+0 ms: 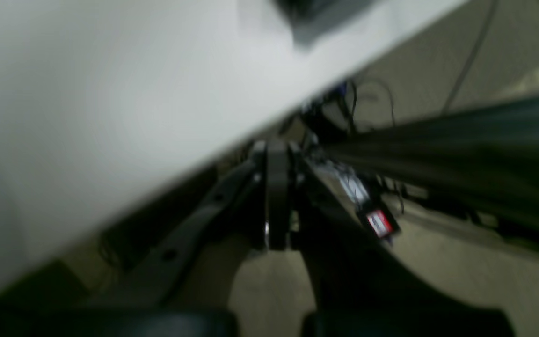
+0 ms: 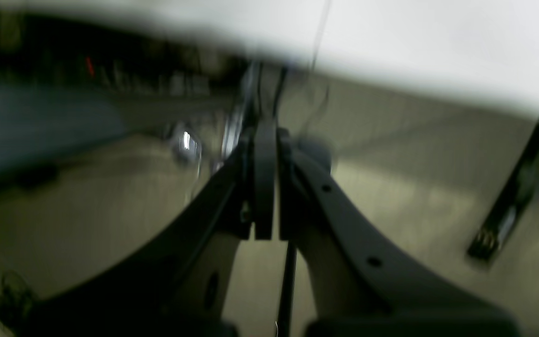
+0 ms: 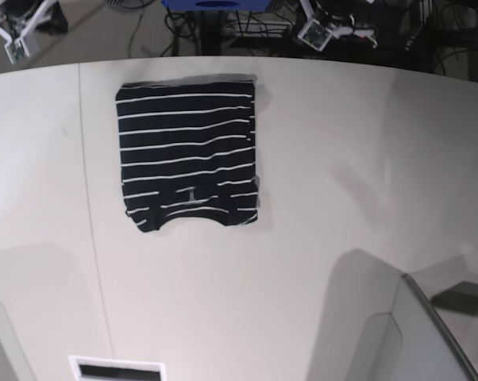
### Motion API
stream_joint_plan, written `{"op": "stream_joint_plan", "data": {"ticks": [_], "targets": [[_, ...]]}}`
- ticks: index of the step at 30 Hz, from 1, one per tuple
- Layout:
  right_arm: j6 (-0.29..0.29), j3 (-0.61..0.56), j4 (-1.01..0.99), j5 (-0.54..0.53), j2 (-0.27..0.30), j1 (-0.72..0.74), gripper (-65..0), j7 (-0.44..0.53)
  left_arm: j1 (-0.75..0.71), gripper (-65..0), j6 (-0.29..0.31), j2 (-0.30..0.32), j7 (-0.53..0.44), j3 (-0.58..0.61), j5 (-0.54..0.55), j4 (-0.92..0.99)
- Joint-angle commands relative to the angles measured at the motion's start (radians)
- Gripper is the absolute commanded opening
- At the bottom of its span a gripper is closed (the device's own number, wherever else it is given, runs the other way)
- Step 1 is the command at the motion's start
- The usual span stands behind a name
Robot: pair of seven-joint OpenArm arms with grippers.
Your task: Layout the t-shirt on the table in an organized manner, then fold the t-shirt properly
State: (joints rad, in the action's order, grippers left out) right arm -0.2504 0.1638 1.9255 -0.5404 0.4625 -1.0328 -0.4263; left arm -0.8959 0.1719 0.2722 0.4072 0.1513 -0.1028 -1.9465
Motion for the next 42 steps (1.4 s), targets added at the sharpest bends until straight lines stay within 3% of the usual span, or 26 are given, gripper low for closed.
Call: {"op": "stream_joint_plan", "data": {"ticks": [1, 6, 10, 14, 18, 20, 24, 26, 27, 29, 31, 34, 39, 42], "targets": [[-0.003, 0.001, 0.013, -0.005, 0.012, -0.016, -64.2, -0.003, -0.03, -65.0, 0.001, 0.009, -0.015, 0.001, 0.007, -0.014], [-0.002, -0.185, -0.113, -0.005, 0.017, 0.055, -64.2, -0.033, -0.03, -65.0, 0.001, -0.001, -0.015, 0.034, 0.007, 0.072], [0.0, -0.349, -0.424, -0.005, 0.009, 0.233, -64.2, -0.027, 0.057, -65.0, -0.001, -0.008, -0.02, 0.098, 0.008, 0.267], [-0.002, -0.502, -0.763, -0.005, -0.04, 0.426, -64.2, 0.02, 0.189, -65.0, -0.001, -0.035, -0.021, 0.17, 0.019, 0.523], [-0.002, -0.657, -1.11, -0.005, -0.075, 0.584, -64.2, 0.172, 0.309, -65.0, -0.001, -0.073, -0.024, 0.216, 0.019, 0.731], [-0.002, -0.751, -1.343, -0.005, -0.113, 0.685, -64.2, 0.267, 0.37, -65.0, -0.001, -0.095, -0.074, 0.216, 0.019, 0.855], [0.003, -0.918, -1.764, -0.005, -0.216, 0.837, -63.8, 0.551, 0.525, -65.0, -0.001, -0.149, -0.25, 0.21, 0.019, 1.249], [0.006, -0.969, -1.891, -0.013, -0.261, 0.869, -63.6, 0.719, 0.636, -65.0, 0.002, -0.184, -0.41, 0.216, 0.019, 1.548], [0.016, -0.975, -1.919, -0.014, -0.275, 0.877, -63.6, 0.772, 0.685, -65.0, 0.004, -0.196, -0.506, 0.221, 0.018, 1.683], [0.095, -0.975, -1.925, -0.013, -0.293, 0.879, -63.6, 0.837, 0.765, -65.0, 0.004, -0.213, -0.749, 0.222, 0.015, 1.92], [0.182, -0.979, -1.885, -0.01, -0.311, 0.879, -63.5, 0.835, 0.791, -65.0, 0.002, -0.212, -0.914, 0.207, 0.019, 1.946], [0.259, -0.981, -1.828, -0.008, -0.321, 0.879, -63.5, 0.835, 0.791, -65.0, 0.001, -0.205, -0.937, 0.199, 0.035, 1.946], [0.259, -0.982, -1.814, -0.008, -0.337, 0.879, -63.5, 0.837, 0.774, -65.0, 0.001, -0.224, -0.882, 0.141, 0.191, 1.883], [0.259, -0.973, -1.814, -0.014, -0.337, 0.879, -63.5, 0.838, 0.777, -65.0, 0.001, -0.224, -0.884, 0.146, 0.216, 1.857]]}}
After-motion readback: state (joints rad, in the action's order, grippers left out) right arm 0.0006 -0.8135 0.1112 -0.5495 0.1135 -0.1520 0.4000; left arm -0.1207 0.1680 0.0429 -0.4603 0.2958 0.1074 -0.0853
